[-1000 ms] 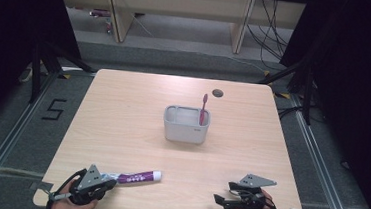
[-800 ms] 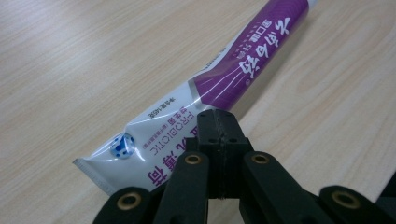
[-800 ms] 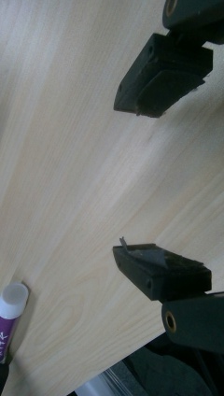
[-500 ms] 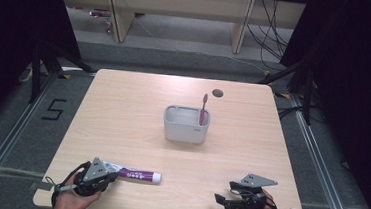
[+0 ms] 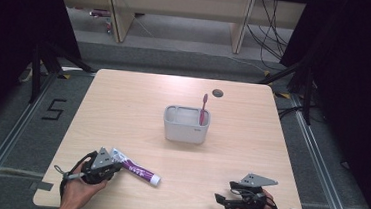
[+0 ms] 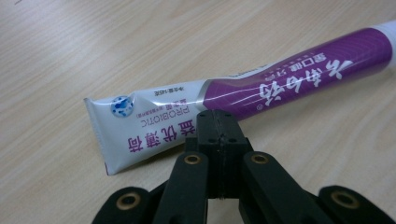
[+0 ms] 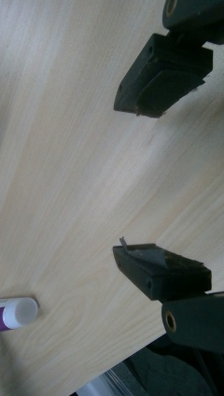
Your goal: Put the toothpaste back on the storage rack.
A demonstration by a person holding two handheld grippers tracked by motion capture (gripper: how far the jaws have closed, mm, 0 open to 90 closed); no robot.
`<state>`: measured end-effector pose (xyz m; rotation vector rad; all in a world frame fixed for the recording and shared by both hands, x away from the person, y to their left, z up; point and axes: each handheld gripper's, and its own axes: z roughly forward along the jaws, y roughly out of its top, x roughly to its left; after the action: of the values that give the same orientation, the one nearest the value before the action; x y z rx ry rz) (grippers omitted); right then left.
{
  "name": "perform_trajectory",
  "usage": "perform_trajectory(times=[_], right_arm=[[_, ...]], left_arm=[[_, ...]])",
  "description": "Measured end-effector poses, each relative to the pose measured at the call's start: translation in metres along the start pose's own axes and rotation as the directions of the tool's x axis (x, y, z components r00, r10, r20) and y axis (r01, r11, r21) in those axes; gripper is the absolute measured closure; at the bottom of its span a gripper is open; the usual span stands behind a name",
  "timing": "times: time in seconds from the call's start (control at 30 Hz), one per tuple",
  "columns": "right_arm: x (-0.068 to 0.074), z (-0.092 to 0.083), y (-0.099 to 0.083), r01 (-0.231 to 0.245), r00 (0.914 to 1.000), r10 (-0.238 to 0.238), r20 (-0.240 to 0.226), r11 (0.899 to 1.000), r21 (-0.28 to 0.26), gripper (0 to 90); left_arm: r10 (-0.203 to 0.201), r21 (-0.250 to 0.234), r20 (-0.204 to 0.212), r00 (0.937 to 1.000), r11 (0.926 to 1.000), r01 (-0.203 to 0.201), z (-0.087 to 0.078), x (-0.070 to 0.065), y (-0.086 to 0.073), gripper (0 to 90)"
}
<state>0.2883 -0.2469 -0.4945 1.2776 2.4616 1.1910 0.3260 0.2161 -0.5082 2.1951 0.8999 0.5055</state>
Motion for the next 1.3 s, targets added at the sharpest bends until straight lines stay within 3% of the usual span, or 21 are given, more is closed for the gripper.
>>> perform_trajectory(times=[0.17, 0.27, 0.4, 0.43, 0.5, 0.53, 0.57, 0.73, 0.77, 0.8, 0.83, 1.3], right_arm=[[0.000, -0.001, 0.000, -0.008, 1.0000, 0.008, 0.002, 1.000, 0.005, 26.0], [-0.001, -0.001, 0.000, 0.011, 0.9999, -0.011, 0.013, 1.000, -0.002, 26.0], [-0.001, -0.001, 0.000, 0.012, 0.9998, -0.012, 0.013, 1.000, -0.003, 26.0], [-0.003, -0.002, 0.000, 0.036, 0.9991, -0.035, 0.022, 0.999, -0.010, 26.0], [-0.003, -0.001, 0.000, 0.039, 0.9990, -0.039, 0.023, 0.999, -0.012, 26.0], [0.000, -0.001, -0.001, -0.009, 0.9999, 0.009, -0.005, 1.000, -0.004, 26.0], [-0.003, -0.002, 0.000, 0.032, 0.9995, -0.032, 0.006, 0.999, -0.005, 25.9], [-0.003, -0.001, 0.000, 0.031, 0.9995, -0.031, 0.005, 0.999, -0.017, 26.0], [-0.001, -0.001, -0.001, -0.002, 1.0000, 0.002, -0.005, 1.000, -0.011, 26.0], [-0.001, -0.001, -0.001, -0.002, 1.0000, 0.002, -0.005, 1.000, -0.011, 26.0], [-0.003, -0.002, 0.000, 0.032, 0.9995, -0.032, 0.001, 0.999, -0.015, 26.0], [-0.004, -0.004, -0.001, 0.019, 0.9996, -0.019, 0.021, 1.000, -0.014, 26.0]], left_arm=[[-0.004, -0.018, -0.007, 1.0000, 0.9998, 0.004, 0.007, 0.001, 0.006, 89.8], [0.010, -0.012, -0.011, 0.9999, 0.9999, -0.010, 0.011, 0.003, 0.012, 89.8], [0.004, -0.020, -0.002, 1.0000, 0.9998, -0.004, 0.016, 0.003, 0.017, 89.8], [0.008, -0.014, -0.002, 1.0000, 0.9999, -0.008, 0.018, 0.004, 0.020, 89.8], [-0.001, -0.021, 0.002, 1.0000, 0.9998, 0.001, 0.020, 0.003, 0.021, 89.7], [0.014, -0.015, -0.004, 0.9999, 0.9998, -0.014, 0.021, 0.004, 0.023, 89.7], [0.002, -0.022, 0.003, 1.0000, 0.9998, -0.002, 0.023, 0.003, 0.024, 89.7], [0.007, -0.025, 0.011, 0.9999, 0.9997, -0.006, 0.029, 0.003, 0.033, 89.7], [0.007, -0.025, 0.011, 0.9999, 0.9997, -0.006, 0.029, 0.003, 0.033, 89.7], [0.010, -0.024, 0.013, 0.9999, 0.9997, -0.009, 0.031, 0.003, 0.035, 89.7], [0.008, -0.024, 0.017, 0.9998, 0.9997, -0.008, 0.033, 0.003, 0.038, 89.7], [0.029, -0.026, 0.040, 0.9988, 0.9993, -0.028, 0.050, -0.005, 0.056, 89.6]])
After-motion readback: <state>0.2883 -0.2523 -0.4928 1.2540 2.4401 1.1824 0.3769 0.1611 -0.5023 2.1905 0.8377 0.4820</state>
